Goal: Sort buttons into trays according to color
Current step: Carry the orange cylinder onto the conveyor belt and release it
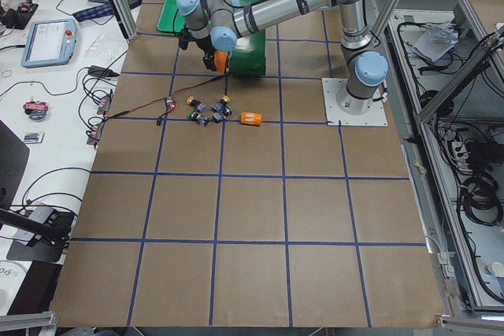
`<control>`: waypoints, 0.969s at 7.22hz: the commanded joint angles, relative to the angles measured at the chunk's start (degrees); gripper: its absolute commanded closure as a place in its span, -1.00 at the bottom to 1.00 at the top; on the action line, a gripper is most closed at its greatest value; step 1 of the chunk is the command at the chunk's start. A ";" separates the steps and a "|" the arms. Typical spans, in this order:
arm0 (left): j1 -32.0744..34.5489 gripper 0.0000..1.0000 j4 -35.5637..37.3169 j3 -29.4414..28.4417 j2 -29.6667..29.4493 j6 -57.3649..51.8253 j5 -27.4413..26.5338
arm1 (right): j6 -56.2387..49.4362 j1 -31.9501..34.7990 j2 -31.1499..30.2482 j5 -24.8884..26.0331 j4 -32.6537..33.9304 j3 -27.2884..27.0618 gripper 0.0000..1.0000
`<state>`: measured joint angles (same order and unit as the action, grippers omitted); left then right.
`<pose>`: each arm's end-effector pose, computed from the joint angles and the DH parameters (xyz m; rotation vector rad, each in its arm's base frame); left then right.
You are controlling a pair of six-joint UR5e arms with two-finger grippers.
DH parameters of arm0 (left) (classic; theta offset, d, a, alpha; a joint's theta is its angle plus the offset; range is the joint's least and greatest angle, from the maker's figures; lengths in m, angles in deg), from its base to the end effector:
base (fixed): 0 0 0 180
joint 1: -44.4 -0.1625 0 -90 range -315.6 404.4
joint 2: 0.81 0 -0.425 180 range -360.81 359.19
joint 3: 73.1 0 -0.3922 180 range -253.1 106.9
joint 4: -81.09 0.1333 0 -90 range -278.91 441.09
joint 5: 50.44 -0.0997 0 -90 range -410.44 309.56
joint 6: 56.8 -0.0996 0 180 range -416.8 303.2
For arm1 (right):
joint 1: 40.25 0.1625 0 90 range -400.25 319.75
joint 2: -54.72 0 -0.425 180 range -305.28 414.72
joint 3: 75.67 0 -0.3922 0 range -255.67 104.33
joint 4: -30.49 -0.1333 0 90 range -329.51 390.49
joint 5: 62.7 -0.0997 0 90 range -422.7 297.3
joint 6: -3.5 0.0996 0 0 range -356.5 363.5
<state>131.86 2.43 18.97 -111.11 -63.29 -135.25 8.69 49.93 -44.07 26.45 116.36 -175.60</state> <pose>-0.1161 -0.5947 0.2954 -0.0910 -3.0222 -0.2802 0.1361 -0.4169 0.4664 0.1378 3.1247 0.1449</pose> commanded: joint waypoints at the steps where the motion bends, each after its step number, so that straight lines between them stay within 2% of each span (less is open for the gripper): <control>1: 3.32 1.00 0.87 7.92 6.65 2.88 0.34 | 0.00 0.00 0.00 0.06 0.00 0.00 -1.00; 4: 5.26 1.00 4.38 8.39 5.36 5.17 0.26 | 0.00 0.00 0.00 0.06 0.00 0.00 -1.00; 7: 5.26 1.00 4.48 8.83 5.28 5.09 0.34 | 0.00 0.00 0.00 -0.03 0.00 0.00 -1.00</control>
<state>137.09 6.81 27.45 -105.66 -58.19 -134.97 8.69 49.93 -44.10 26.43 116.36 -175.60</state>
